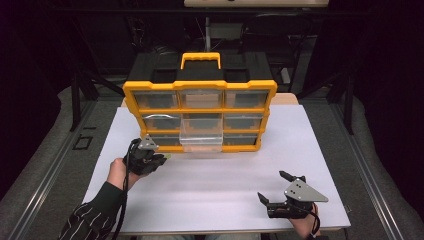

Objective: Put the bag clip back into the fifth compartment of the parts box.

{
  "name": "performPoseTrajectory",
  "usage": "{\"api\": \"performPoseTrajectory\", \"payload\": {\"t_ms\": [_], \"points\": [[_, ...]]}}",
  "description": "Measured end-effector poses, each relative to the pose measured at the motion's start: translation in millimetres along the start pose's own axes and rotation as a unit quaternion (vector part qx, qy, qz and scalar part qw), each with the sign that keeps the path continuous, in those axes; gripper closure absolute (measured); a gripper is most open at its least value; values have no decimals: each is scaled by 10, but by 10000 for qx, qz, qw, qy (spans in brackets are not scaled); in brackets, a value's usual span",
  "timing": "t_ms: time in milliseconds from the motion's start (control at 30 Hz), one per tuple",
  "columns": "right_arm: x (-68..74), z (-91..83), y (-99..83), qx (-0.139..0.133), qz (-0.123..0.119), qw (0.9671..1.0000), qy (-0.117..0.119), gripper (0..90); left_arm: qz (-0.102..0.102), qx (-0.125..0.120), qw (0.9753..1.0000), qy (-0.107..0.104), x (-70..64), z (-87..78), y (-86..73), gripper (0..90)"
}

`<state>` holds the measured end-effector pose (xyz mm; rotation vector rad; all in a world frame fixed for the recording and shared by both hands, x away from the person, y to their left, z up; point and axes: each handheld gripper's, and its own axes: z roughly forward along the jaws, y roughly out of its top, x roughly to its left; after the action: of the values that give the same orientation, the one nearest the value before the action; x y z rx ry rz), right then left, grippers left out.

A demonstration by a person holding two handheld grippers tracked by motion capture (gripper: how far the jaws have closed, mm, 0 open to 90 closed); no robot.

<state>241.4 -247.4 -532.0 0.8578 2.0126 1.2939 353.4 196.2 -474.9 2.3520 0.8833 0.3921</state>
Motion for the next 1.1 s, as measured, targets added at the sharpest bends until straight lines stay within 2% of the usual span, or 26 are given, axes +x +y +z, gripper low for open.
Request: {"api": "performPoseTrajectory", "payload": {"t_ms": [133, 300, 700, 1100], "points": [[8, -10, 1, -14, 5, 10000, 6, 26, 103, 14, 9999, -4, 15, -35, 18, 807], [8, 9, 1, 22, 25, 10000, 6, 25, 128, -129, 9997, -180, 39, -100, 44, 807], [11, 8, 3, 26, 20, 10000, -11, 25, 422, -17, 9989, -206, 96, -221, 172, 807], [11, 6, 0, 14, 31, 10000, -42, 24, 477, 10, 9983, -333, 148, -314, 262, 807]]}}
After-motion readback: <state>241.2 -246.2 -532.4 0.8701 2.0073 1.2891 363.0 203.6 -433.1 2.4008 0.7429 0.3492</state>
